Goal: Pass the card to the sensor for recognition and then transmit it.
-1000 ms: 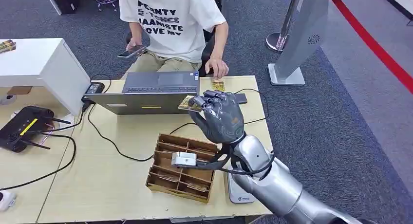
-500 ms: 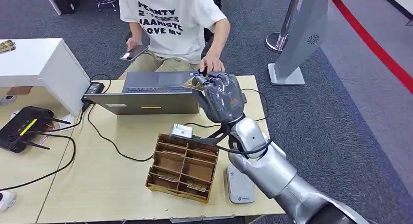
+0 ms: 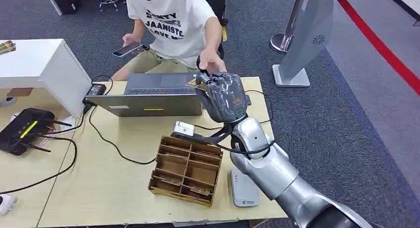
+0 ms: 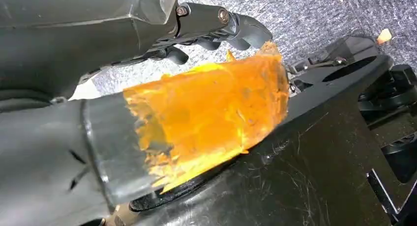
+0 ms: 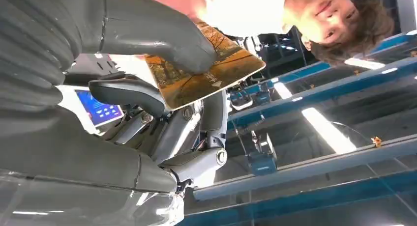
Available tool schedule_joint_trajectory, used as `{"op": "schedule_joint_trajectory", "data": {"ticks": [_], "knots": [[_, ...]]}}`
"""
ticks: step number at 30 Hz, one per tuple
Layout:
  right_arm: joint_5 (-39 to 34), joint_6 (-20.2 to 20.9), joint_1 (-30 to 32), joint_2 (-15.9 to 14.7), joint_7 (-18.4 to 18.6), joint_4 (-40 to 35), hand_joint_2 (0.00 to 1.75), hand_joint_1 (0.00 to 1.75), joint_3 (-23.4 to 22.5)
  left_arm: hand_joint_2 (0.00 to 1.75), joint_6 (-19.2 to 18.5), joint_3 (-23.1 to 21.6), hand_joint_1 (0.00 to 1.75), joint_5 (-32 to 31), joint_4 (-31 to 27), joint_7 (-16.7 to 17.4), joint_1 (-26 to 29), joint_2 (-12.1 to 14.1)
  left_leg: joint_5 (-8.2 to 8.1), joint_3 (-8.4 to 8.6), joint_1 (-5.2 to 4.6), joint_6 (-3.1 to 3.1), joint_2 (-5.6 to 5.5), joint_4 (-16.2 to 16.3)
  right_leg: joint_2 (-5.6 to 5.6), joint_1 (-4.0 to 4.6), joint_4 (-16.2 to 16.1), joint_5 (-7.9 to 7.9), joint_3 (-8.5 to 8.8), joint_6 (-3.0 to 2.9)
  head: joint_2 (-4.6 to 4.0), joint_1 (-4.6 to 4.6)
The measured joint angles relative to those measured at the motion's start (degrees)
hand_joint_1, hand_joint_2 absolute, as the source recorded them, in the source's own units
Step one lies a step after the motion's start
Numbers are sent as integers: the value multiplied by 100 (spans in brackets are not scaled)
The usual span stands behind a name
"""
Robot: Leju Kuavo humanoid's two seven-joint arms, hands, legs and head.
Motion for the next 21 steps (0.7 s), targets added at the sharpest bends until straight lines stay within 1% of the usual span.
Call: {"op": "schedule_joint_trajectory", "data": {"ticks": [4,5,6,7,15,21], "knots": [[15,-9,1,0,-7,33,175,175,0,0,0,0,0,7,0,-2,-1,-2,0,0,0,0,0,0,0,0,0,0,0,0,0,0],[17,-11,1,2,-7,44,175,164,0,0,0,0,0,7,0,-4,-1,-2,0,0,0,0,0,0,0,0,0,0,0,0,0,-2],[20,-11,1,2,-7,57,175,24,0,0,0,0,0,9,0,-4,-2,-2,0,0,0,0,0,0,0,0,0,0,0,0,0,0],[39,-15,2,2,4,72,175,0,0,0,2,0,0,9,0,-7,-2,-4,0,0,0,0,0,0,0,0,0,0,0,0,0,0],[197,-26,13,17,31,164,175,0,-2,0,24,0,0,42,0,-9,-6,-7,0,0,0,0,0,0,1,0,0,0,-1,0,0,-2],[33,-247,208,17,-72,46,175,0,-13,0,55,0,0,122,0,-44,2,-7,0,0,0,0,0,0,1,0,0,0,-1,0,0,0]]}}
